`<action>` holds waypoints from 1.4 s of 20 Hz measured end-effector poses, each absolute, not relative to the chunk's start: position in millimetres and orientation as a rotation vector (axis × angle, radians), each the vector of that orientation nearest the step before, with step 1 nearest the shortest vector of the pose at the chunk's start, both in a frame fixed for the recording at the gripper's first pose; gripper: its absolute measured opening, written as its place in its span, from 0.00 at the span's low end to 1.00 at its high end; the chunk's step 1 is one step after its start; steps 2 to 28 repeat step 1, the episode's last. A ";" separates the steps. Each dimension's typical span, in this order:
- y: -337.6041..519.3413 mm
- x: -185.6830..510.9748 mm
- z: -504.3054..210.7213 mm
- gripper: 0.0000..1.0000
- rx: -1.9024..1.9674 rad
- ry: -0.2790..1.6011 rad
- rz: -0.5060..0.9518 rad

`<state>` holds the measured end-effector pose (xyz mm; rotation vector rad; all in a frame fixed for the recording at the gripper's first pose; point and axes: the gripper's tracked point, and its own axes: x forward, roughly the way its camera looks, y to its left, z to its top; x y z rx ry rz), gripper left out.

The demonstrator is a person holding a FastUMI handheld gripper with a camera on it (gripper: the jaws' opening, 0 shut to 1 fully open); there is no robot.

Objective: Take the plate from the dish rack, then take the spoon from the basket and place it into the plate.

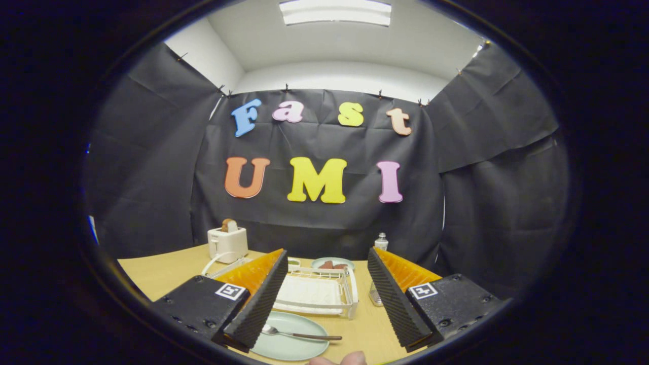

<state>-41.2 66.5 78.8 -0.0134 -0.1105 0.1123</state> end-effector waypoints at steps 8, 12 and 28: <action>67.1 -41.2 79.3 1.00 -0.012 -0.113 0.115; 67.1 -41.2 79.3 1.00 -0.012 -0.113 0.115; 67.1 -41.2 79.3 1.00 -0.012 -0.113 0.115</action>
